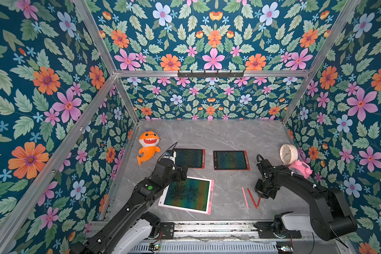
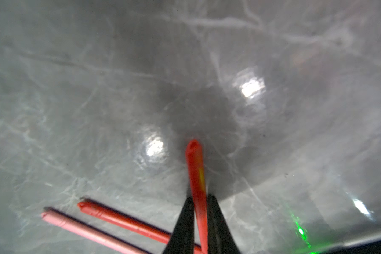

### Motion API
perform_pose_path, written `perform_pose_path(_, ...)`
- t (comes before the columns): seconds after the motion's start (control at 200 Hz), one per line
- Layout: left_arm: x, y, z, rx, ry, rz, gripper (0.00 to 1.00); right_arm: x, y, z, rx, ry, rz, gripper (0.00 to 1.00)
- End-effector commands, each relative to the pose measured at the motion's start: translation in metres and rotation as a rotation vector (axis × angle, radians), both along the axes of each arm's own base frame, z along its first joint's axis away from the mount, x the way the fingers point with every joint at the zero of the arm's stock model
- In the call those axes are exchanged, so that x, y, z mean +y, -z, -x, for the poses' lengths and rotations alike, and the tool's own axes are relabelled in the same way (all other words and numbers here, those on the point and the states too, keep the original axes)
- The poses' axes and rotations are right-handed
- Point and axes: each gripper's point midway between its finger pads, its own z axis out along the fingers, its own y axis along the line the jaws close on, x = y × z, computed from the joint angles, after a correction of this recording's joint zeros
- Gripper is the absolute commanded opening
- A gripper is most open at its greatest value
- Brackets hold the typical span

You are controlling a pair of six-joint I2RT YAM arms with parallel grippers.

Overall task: Place the stylus back onto the writing tablet
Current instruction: Pick up the stylus from the center of the board.

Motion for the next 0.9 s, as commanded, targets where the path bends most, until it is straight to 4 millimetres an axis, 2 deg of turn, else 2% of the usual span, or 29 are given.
perform_pose_path(0.0,0.002,0.001,0.002,0.005,-0.005,-0.013,0.93,-0.003,0.005,-0.009,-0.038,-0.006,0.023,0.07)
perform_pose_path(0.07,0.001,0.002,0.002,0.006,-0.003,-0.018,0.93,-0.004,0.005,-0.011,-0.046,-0.011,0.029,0.0)
perform_pose_path(0.345,0.001,0.005,0.001,0.012,-0.021,-0.036,0.93,-0.003,0.004,-0.014,-0.06,-0.039,0.023,0.0)
perform_pose_path(0.48,0.0,0.006,-0.002,0.041,-0.047,-0.039,0.99,0.004,-0.003,-0.021,-0.102,-0.055,-0.015,0.0)
perform_pose_path(0.62,-0.01,0.006,-0.011,0.085,-0.053,-0.027,0.99,0.019,-0.031,-0.042,-0.215,-0.119,-0.096,0.0)
perform_pose_path(0.74,-0.027,0.012,-0.018,0.153,-0.026,-0.031,0.99,0.031,-0.067,-0.067,-0.365,-0.21,-0.147,0.0)
perform_pose_path(0.895,-0.045,0.011,-0.033,0.116,-0.023,0.002,0.95,0.035,-0.111,-0.107,-0.507,-0.355,-0.137,0.0)
